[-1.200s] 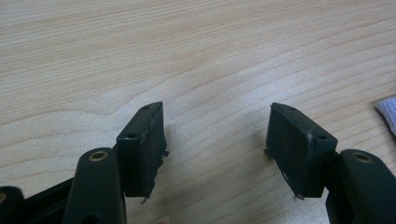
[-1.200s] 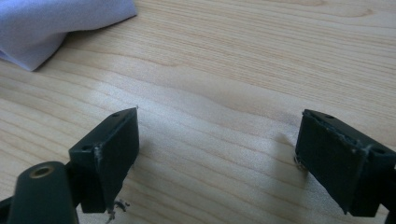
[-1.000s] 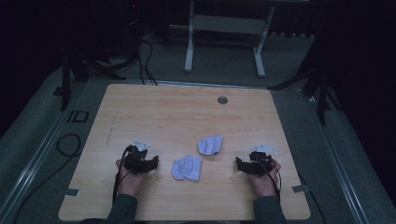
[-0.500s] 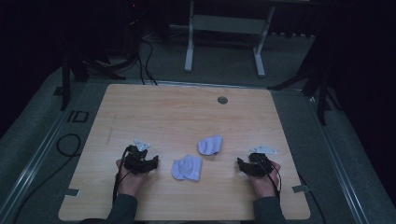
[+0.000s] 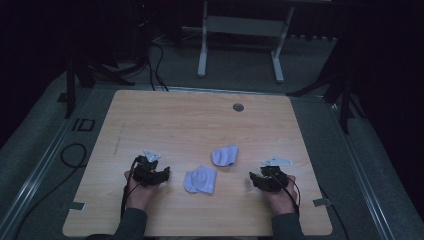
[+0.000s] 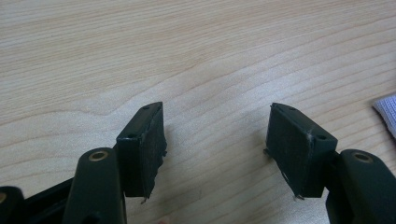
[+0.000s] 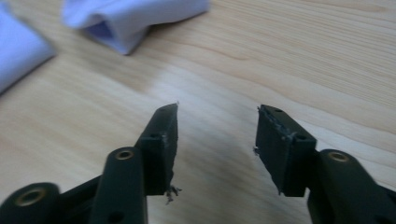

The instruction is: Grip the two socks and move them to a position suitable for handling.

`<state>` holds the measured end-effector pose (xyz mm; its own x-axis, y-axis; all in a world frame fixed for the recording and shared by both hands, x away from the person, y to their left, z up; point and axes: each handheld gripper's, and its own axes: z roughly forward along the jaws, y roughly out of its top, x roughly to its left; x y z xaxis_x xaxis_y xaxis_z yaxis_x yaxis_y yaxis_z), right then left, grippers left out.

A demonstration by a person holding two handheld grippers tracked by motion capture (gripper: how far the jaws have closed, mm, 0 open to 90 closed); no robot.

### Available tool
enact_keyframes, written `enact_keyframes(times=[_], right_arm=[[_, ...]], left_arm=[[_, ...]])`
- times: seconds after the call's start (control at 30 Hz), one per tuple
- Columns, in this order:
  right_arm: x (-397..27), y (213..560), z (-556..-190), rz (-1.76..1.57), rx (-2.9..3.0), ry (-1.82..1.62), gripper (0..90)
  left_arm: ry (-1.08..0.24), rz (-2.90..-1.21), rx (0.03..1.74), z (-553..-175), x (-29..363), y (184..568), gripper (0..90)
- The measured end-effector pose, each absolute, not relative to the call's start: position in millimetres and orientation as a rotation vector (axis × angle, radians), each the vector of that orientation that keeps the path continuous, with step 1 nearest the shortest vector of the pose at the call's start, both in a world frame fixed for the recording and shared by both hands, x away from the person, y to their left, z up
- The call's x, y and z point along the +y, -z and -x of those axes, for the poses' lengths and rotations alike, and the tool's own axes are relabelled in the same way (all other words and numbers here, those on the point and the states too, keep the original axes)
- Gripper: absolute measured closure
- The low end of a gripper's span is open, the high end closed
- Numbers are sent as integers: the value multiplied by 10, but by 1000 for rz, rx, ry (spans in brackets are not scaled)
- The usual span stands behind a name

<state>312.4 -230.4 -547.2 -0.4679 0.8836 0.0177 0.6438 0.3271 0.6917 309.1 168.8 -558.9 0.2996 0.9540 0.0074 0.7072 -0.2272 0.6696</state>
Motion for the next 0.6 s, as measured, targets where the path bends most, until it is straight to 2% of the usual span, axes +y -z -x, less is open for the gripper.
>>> enact_keyframes(times=[0.23,0.6], right_arm=[[-2134,5310,-3046,-1242,2292,-935,579],[-1740,5172,-3006,-1076,2392,-953,577]], left_arm=[[-574,-2014,1469,-3091,1691,5590,376],[-575,-2012,1469,-3090,1689,5591,375]])
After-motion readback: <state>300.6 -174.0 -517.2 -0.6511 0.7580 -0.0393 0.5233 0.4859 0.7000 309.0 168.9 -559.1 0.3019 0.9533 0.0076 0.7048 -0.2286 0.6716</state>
